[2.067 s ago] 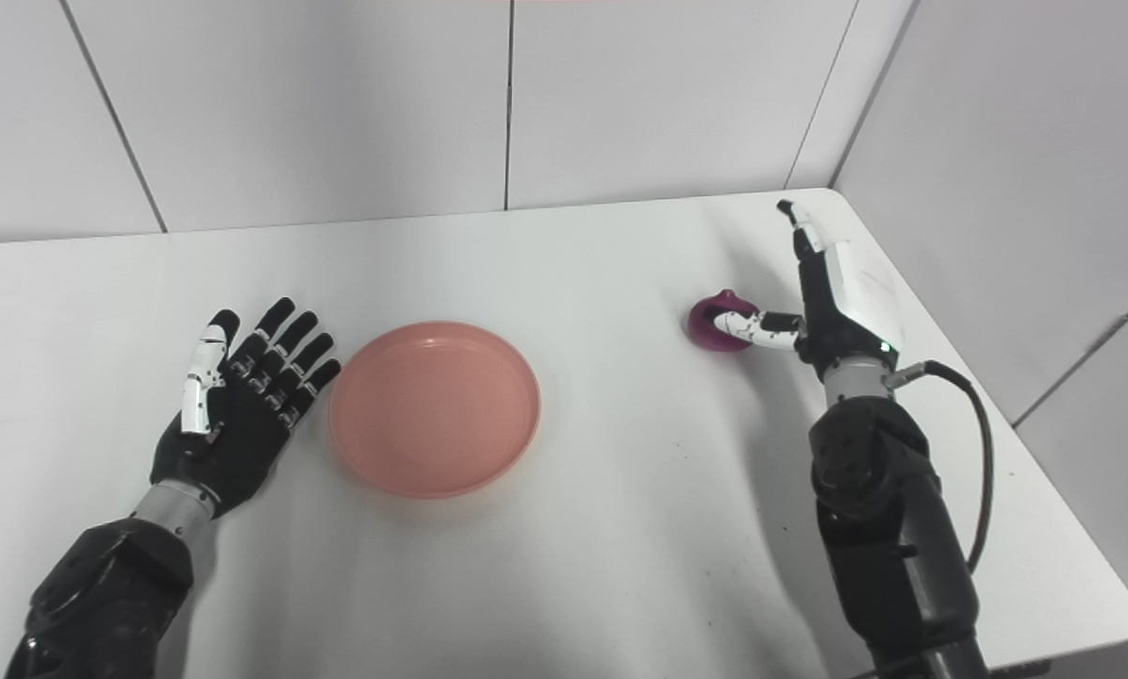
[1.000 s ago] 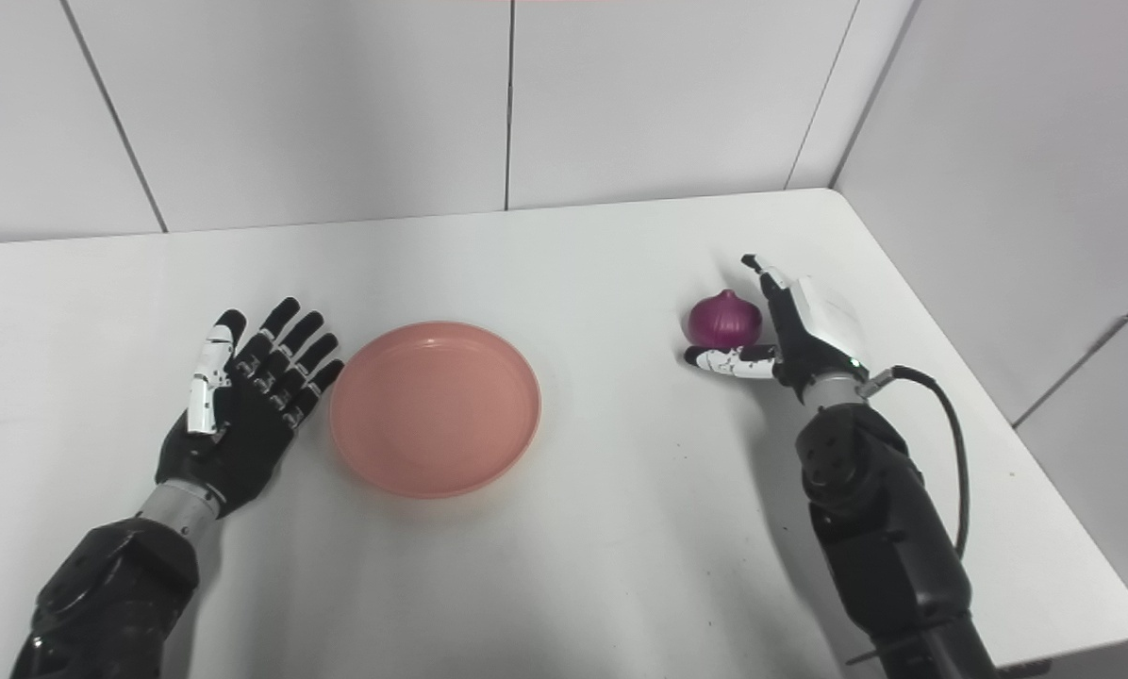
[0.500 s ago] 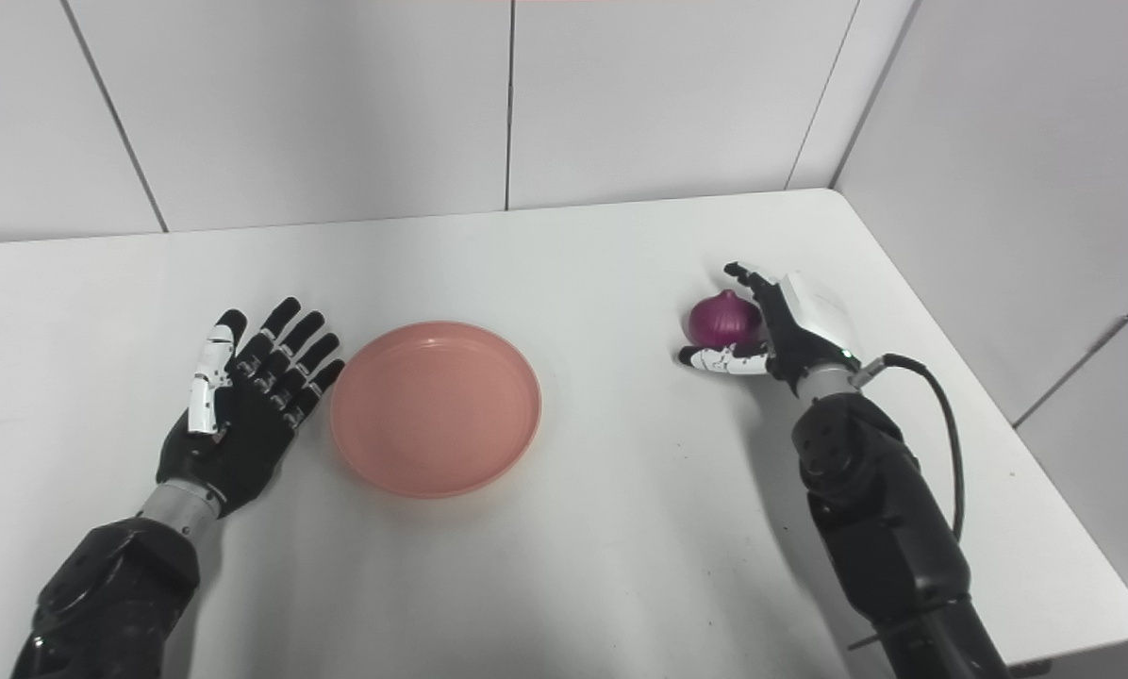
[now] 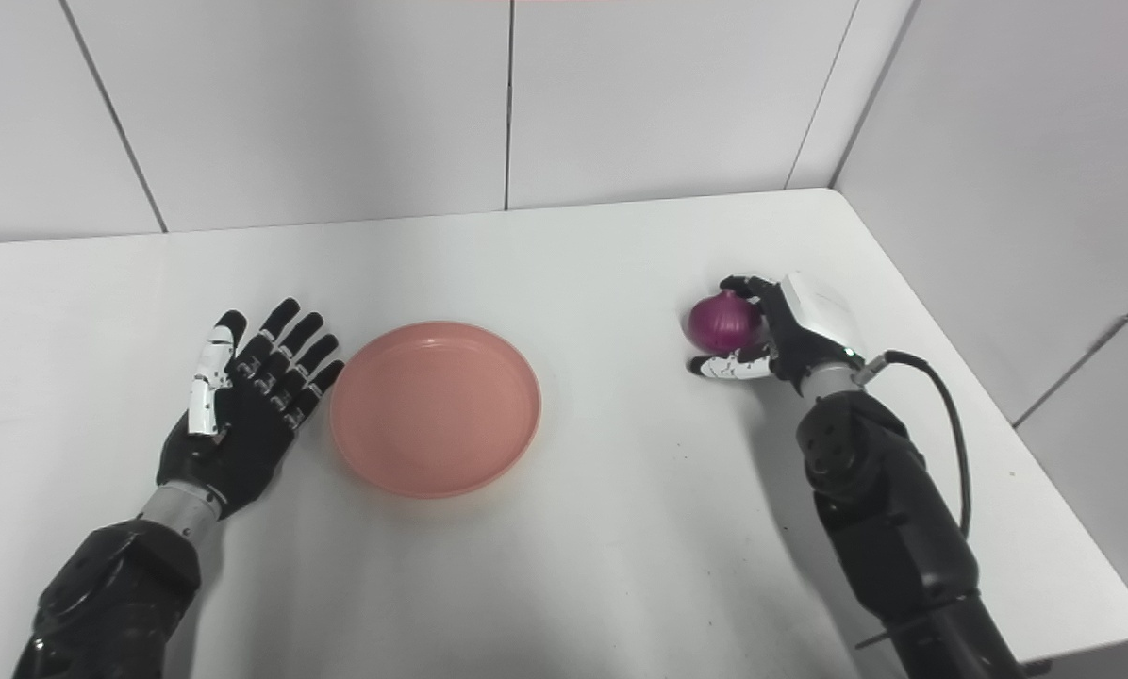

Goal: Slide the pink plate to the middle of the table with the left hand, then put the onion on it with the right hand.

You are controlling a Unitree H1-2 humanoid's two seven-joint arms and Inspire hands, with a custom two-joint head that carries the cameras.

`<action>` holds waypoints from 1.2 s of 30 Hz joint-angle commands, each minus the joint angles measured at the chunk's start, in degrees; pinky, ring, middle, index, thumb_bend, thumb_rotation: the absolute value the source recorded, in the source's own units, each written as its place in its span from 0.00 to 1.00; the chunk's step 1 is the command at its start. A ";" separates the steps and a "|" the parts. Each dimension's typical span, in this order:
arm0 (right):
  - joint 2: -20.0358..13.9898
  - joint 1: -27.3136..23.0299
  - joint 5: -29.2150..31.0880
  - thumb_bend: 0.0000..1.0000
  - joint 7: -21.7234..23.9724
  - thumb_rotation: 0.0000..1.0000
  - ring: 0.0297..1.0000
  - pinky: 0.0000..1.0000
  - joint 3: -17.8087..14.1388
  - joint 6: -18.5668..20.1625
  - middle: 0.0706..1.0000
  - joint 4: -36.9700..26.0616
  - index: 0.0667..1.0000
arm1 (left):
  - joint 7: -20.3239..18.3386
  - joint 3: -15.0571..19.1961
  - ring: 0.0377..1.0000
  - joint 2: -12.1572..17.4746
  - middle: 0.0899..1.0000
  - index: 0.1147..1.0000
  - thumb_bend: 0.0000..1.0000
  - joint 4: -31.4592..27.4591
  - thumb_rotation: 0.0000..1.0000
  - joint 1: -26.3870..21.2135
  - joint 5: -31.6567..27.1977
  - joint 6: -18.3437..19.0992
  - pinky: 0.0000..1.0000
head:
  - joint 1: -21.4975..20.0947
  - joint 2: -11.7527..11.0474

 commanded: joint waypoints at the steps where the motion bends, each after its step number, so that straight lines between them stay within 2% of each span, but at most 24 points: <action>1: -1.37 -1.78 -1.14 0.98 0.65 0.21 0.57 0.45 -0.96 1.39 0.64 -1.57 0.81 | 0.29 -0.40 0.98 0.07 0.99 0.98 0.44 -0.65 1.00 0.32 -0.04 0.29 0.97 | 0.03 -0.08; 2: -1.32 -1.83 -1.60 0.98 0.87 0.20 0.52 0.39 -1.16 1.41 0.59 -1.51 0.81 | 0.51 -0.50 0.98 0.10 0.98 0.97 0.44 -0.72 1.00 0.33 -0.04 0.30 0.96 | 0.07 -0.05; 4: -1.27 -1.91 -2.38 0.97 1.24 0.19 0.51 0.37 -1.39 1.42 0.58 -1.45 0.81 | 0.85 -0.63 0.97 0.10 0.98 0.97 0.44 -0.82 1.00 0.33 -0.05 0.32 0.96 | 0.06 0.01; 7: -1.52 -1.93 -2.82 0.93 1.02 0.15 0.66 0.55 -1.16 1.37 0.71 -1.43 0.76 | 0.94 -0.65 0.97 0.11 0.98 0.97 0.44 -0.83 1.00 0.34 -0.40 0.35 0.95 | 0.00 0.05; 9: -1.67 -1.81 -2.45 0.88 0.19 0.14 0.68 0.61 -0.94 0.73 0.72 -1.46 0.72 | 0.86 -0.61 0.97 0.12 0.98 0.97 0.44 -0.79 1.00 0.35 -0.58 0.34 0.96 | 0.03 0.06; 13: -1.35 -1.72 -2.24 0.81 -1.43 0.14 0.63 0.57 -0.94 -0.21 0.67 -1.43 0.67 | 1.10 -0.72 0.98 0.17 0.98 0.97 0.44 -0.73 1.00 0.34 -0.68 0.34 0.96 | 0.03 0.02; 14: -1.25 -1.74 -2.20 0.77 -1.90 0.13 0.59 0.52 -0.95 -0.45 0.63 -1.30 0.63 | 1.22 -0.76 0.97 0.17 0.98 0.97 0.44 -0.72 1.00 0.33 -0.61 0.34 0.95 | 0.03 0.02; 18: -0.88 -1.94 -1.61 0.70 -3.18 0.16 0.52 0.45 -0.96 -0.88 0.56 -1.07 0.56 | 1.43 -0.71 0.97 0.16 0.98 0.97 0.44 -0.66 1.00 0.33 -0.86 0.35 0.95 | 0.03 -0.03; 23: -0.75 -2.43 -1.37 0.69 -3.83 0.18 0.51 0.44 -0.51 -0.75 0.55 -0.61 0.55 | 1.22 -0.76 0.97 0.24 0.98 0.97 0.44 -0.56 1.00 0.28 -0.45 0.33 0.95 | 0.05 -0.04; 29: -0.21 -2.57 -0.50 0.68 -4.85 0.15 0.49 0.41 -0.53 -1.26 0.53 -0.55 0.54 | 1.13 -0.59 0.98 0.18 0.99 0.97 0.44 -0.46 1.00 0.24 -0.97 0.33 0.96 | 0.08 -0.04; 32: -0.14 -2.50 -0.27 0.65 -5.63 0.14 0.43 0.36 -0.44 -2.06 0.48 -0.29 0.53 | 1.22 -0.65 0.98 0.19 0.99 0.98 0.44 -0.46 1.00 0.23 -1.06 0.33 0.96 | 0.08 -0.01; 36: 0.03 -2.36 -0.04 0.64 -6.63 0.15 0.41 0.33 -0.35 -3.05 0.46 -0.19 0.52 | 1.14 -0.65 0.98 0.19 0.98 0.98 0.44 -0.38 1.00 0.19 -0.88 0.30 0.96 | 0.07 0.04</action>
